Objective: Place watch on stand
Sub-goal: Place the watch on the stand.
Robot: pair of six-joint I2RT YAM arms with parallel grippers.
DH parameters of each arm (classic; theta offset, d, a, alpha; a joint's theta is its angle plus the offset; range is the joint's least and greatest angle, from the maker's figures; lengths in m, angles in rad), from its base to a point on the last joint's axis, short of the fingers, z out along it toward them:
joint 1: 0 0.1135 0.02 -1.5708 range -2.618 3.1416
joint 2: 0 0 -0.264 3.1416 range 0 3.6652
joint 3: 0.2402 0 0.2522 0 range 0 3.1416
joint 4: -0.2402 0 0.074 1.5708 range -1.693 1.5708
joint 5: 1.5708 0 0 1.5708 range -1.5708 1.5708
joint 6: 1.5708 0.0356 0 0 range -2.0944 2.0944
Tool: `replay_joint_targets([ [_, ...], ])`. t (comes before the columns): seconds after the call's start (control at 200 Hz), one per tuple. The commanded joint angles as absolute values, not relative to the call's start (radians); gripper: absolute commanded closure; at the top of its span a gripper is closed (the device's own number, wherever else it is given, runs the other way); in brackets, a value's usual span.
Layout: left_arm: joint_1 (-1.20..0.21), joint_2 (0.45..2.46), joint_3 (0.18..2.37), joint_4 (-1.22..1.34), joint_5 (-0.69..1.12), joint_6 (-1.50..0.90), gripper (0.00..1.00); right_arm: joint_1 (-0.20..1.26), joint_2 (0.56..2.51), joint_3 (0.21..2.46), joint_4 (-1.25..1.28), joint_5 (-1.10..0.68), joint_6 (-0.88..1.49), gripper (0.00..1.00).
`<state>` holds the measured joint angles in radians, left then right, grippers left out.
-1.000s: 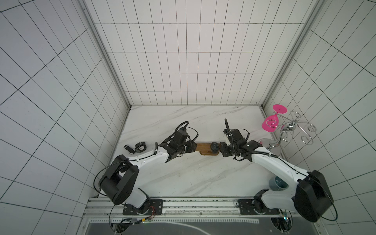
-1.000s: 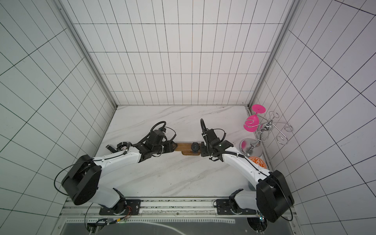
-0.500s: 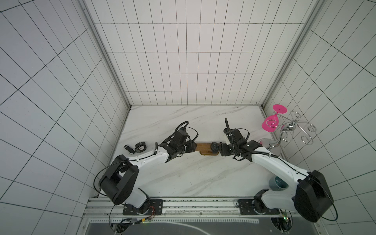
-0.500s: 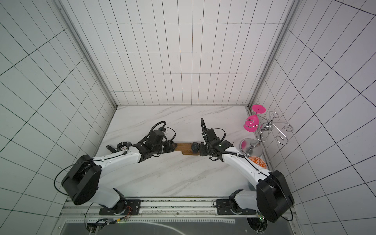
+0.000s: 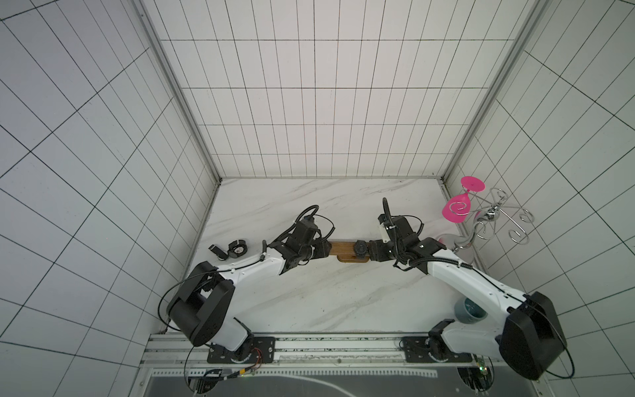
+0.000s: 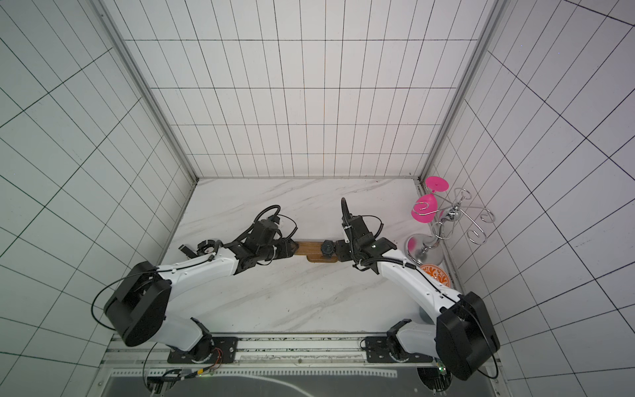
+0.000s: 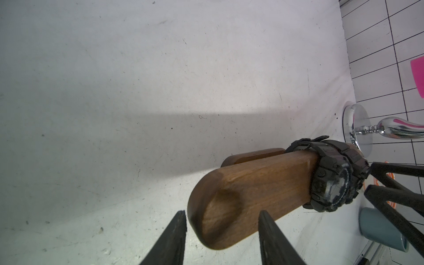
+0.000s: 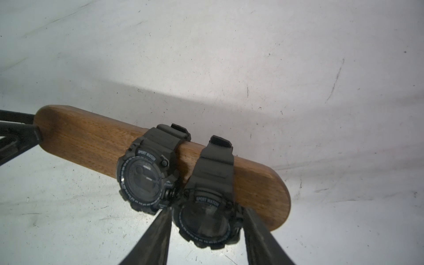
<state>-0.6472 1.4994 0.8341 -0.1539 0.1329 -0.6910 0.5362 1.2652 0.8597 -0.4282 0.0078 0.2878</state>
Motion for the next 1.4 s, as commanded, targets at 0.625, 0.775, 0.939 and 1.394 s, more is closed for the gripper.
replay_joint_targets([
  [0.625, -0.650, 1.471, 0.861, -0.160, 0.112, -0.687, 0.50, 0.535, 1.254, 0.910, -0.439, 0.032, 0.279, 0.34],
  [0.775, -0.650, 1.464, 0.858, -0.161, 0.110, -0.686, 0.50, 0.535, 1.272, 0.903, -0.424, 0.052, 0.279, 0.34],
  [0.939, -0.650, 1.460, 0.854, -0.163, 0.106, -0.686, 0.50, 0.532, 1.280, 0.894, -0.413, 0.081, 0.290, 0.36],
  [1.394, -0.650, 1.453, 0.847, -0.165, 0.101, -0.686, 0.50, 0.508, 1.284, 0.867, -0.409, 0.146, 0.296, 0.45],
])
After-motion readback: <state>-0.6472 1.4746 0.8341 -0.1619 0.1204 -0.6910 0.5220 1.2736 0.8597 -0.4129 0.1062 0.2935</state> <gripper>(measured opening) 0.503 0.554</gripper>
